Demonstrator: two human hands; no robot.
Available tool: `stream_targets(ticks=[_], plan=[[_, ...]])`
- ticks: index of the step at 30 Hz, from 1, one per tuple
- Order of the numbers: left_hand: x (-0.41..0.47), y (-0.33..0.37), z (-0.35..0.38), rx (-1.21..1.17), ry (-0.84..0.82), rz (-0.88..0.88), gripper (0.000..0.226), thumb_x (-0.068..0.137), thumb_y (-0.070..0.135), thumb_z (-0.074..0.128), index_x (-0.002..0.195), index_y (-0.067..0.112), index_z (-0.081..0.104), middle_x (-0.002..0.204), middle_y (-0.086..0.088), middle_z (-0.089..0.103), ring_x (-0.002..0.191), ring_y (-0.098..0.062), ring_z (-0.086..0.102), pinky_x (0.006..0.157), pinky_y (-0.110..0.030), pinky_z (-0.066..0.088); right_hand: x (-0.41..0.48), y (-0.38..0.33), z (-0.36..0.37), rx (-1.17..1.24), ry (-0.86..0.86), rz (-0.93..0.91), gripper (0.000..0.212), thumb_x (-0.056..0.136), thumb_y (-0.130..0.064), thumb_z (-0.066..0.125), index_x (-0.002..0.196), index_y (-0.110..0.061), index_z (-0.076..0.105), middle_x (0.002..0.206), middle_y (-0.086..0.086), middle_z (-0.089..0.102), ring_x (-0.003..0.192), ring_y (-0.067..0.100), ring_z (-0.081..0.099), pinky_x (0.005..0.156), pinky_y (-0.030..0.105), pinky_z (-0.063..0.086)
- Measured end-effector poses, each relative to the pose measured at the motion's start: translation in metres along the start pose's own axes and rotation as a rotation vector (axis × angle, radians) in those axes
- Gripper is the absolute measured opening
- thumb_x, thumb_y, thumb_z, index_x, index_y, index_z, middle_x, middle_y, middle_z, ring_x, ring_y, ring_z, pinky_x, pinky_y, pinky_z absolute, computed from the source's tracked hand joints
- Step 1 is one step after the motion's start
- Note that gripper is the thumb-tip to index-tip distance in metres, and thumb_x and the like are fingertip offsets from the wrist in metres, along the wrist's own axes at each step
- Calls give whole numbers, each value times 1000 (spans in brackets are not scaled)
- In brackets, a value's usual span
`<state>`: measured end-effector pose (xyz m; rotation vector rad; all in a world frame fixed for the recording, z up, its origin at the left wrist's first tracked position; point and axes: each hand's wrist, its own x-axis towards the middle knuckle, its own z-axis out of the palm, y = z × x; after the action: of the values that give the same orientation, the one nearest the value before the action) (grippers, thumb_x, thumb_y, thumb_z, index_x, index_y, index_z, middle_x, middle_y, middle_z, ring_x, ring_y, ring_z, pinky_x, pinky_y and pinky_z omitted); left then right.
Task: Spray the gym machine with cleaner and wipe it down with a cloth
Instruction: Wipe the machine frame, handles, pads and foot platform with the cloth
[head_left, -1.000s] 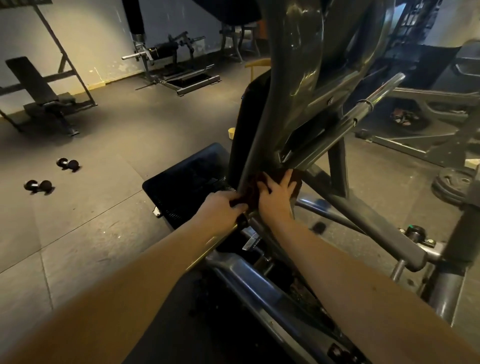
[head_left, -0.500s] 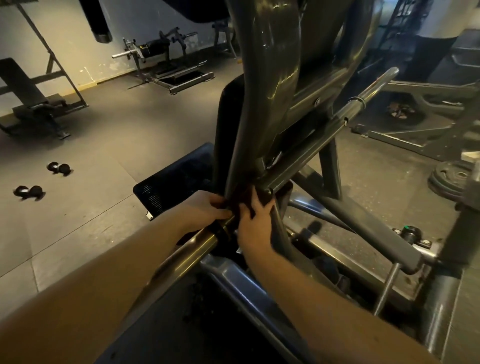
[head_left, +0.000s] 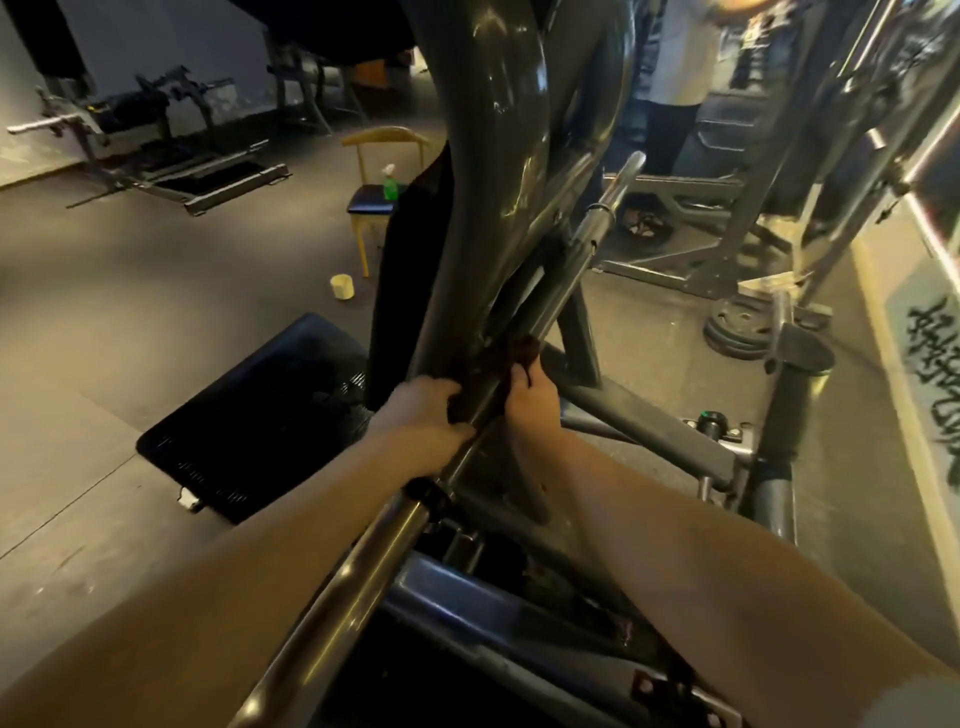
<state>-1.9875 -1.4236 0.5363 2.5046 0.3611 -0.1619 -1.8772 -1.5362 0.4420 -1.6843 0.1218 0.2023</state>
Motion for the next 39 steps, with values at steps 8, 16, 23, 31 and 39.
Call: stream_targets(ticks=[8,16,23,31,39], plan=[[32,32,21,286,159,17,25,95,28,67,120,28,62,119,1,58,108,-21,60,90,-43,58,-3,-15,1,-3,-186,-242,54,103,-23,53,120,-74,55,171,-2,16,156,32,22,124,59,25],[32,51,22,483,222,114,68,93,24,73,152,31,39,153,9,37,122,-22,56,92,-38,57,115,-27,-15,-19,-209,-106,63,95,-27,64,153,-36,43,172,-6,-1,158,32,14,124,60,26],[34,52,16,511,164,33,44,98,35,66,141,33,56,139,9,51,124,-17,52,102,-40,50,171,-54,-23,-123,-124,-83,45,106,-20,53,150,-28,52,173,-7,-8,159,27,5,126,57,20],[34,52,21,556,173,23,40,98,35,65,138,36,59,134,9,50,119,-16,50,96,-38,52,47,-10,-34,242,-169,-188,32,107,-18,50,132,-32,64,149,-2,53,129,8,57,97,14,51],[32,54,26,567,171,-28,47,102,35,59,149,35,50,144,9,45,131,-19,45,96,-39,49,-3,92,-50,-2,-398,-200,42,108,-18,48,145,-36,54,141,-12,58,131,6,54,113,32,43]])
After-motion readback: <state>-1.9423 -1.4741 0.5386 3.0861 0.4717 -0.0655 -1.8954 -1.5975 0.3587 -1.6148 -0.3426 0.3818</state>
